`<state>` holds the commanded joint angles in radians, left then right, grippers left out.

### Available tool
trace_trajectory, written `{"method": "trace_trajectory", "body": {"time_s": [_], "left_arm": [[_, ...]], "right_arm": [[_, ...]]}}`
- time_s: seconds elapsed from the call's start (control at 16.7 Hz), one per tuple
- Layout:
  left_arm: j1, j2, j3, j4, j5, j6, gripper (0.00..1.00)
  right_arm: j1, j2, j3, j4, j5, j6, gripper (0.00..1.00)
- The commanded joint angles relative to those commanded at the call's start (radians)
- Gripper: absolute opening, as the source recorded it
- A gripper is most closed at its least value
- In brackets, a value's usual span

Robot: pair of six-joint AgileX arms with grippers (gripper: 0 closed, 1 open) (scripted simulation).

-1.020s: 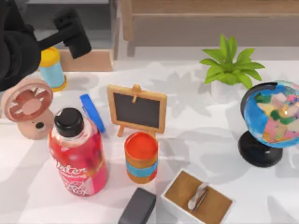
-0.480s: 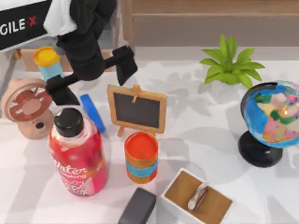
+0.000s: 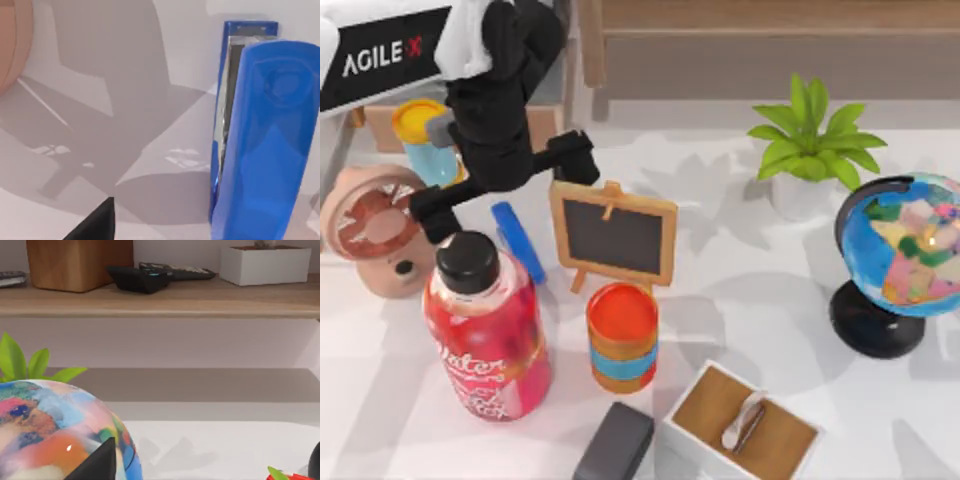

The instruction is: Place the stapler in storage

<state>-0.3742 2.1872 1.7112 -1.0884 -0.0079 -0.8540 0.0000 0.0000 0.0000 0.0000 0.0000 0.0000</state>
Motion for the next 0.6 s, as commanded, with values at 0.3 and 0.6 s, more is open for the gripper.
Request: {"method": "trace_trajectory", "body": {"time_s": [0.3,0.6], "left_arm": [[-0.012,0.023,0.003,0.025,0.003,-0.011,1.00],[-0.001,0.074,-0.057,0.132,0.001,-0.003,1.00]], "right_arm": [[0.000,0.000,0.000,0.000,0.000,0.000,1.00],[0.000,0.000,0.000,0.000,0.000,0.000,1.00]]}}
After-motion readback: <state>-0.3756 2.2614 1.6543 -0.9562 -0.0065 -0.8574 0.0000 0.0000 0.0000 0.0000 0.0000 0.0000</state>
